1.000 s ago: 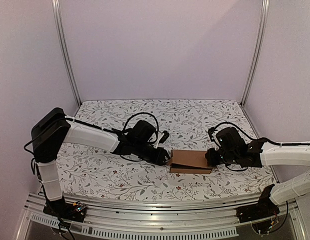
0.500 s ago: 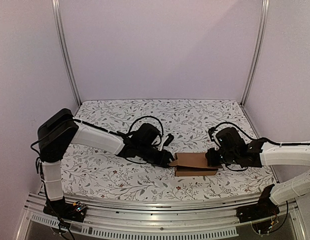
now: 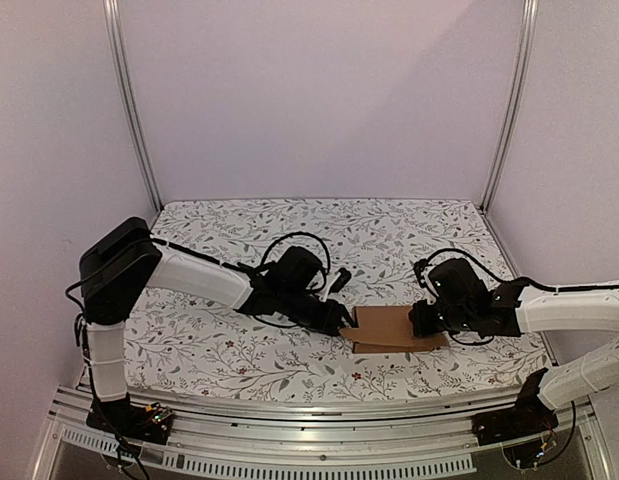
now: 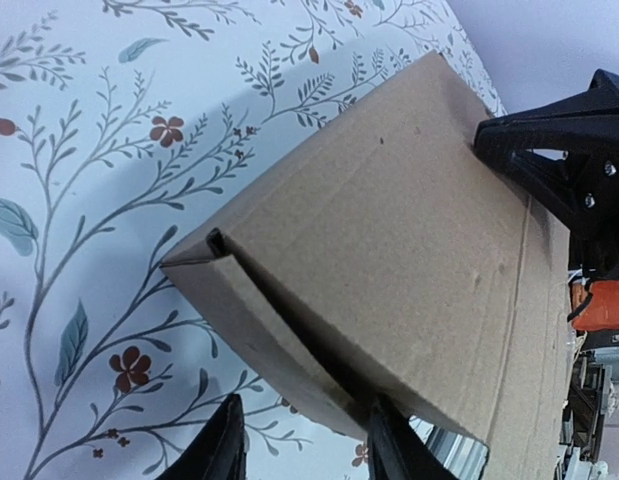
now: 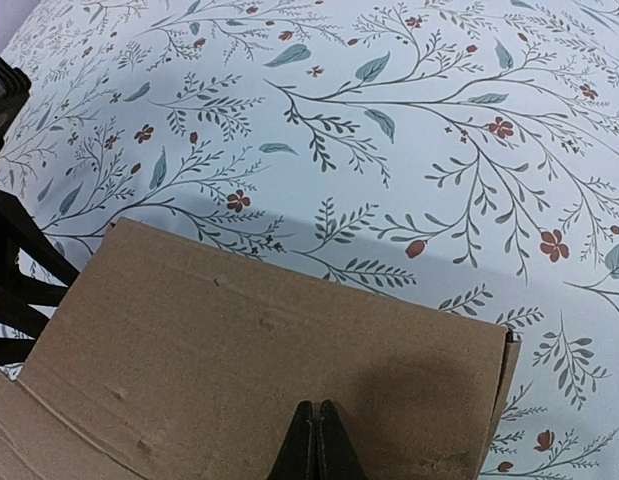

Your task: Fold the paper box

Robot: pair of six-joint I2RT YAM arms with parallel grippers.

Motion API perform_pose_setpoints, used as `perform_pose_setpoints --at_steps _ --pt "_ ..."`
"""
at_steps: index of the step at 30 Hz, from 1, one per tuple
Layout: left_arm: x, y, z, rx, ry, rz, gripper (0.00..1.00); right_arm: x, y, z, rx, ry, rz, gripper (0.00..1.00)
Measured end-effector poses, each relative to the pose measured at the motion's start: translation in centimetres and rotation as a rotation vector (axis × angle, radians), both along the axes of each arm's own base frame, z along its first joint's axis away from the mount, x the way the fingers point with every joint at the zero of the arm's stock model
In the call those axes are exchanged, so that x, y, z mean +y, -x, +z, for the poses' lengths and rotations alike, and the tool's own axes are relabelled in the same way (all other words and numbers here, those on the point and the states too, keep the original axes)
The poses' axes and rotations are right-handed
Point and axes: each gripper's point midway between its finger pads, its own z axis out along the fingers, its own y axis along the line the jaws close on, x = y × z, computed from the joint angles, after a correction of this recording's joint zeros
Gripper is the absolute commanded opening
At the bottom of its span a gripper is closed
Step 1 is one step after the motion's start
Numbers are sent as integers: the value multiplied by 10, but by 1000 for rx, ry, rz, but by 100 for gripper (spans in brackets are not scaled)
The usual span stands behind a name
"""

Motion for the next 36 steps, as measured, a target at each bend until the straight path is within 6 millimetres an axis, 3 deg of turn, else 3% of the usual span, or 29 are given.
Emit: perform_pose_setpoints --at_steps 6,12,18,21,29,32,36 --pt "9 -5 -1 -49 -56 20 39 0 1 -1 1 1 2 0" --pt "43 -14 -12 -120 -238 79 39 -4 7 -10 17 11 0 0" --pt "57 -20 1 -166 -280 99 39 -5 9 -15 19 -7 -12 0" --pt "51 -21 12 -170 -252 92 40 -1 10 -16 14 -17 -9 0" --pt "9 -22 51 -165 -66 33 40 8 9 -16 4 -38 -4 0" --pt "3 -21 47 -153 -50 22 40 8 9 -15 4 -36 -4 1" --pt "2 -20 23 -123 -83 18 39 4 13 -13 11 -14 6 1"
